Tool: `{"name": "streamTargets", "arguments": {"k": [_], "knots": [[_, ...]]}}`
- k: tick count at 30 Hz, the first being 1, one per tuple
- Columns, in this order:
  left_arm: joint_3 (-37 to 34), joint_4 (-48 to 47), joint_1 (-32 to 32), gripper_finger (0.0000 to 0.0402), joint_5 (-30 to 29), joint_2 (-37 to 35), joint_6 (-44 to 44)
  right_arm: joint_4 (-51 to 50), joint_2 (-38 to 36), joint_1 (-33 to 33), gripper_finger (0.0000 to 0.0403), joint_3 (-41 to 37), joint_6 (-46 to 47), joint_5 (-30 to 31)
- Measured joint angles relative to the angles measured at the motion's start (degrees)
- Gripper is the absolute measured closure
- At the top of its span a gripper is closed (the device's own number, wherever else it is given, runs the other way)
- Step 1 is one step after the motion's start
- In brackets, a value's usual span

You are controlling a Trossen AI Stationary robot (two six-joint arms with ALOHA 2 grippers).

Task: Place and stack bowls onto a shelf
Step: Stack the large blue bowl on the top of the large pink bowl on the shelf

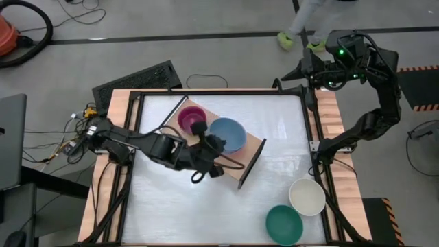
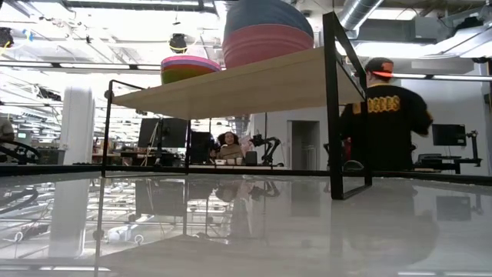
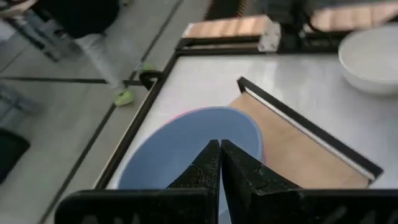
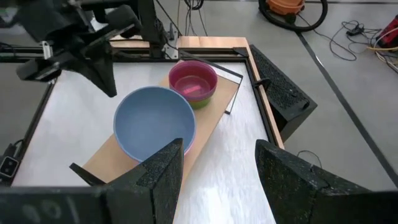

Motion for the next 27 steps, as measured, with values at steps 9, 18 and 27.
{"name": "streamTargets", "arguments": {"k": [9,18,27], "knots": [[-16.3,9.9,-2.0,0.0401,-9.6,-5.9,-11.5,-0.2,-0.1,0.0,0.0179,0.0,0.0,0.0],[-20.1,16.4,-1.9,0.0401,-9.1,-6.7,-13.0,-0.9,-0.1,0.0,0.0179,0.0,0.0,0.0],[-20.5,9.3,-1.1,0.0401,-9.2,-6.8,-22.5,-1.2,-0.1,0.0,0.0179,0.0,0.6,0.0]]}}
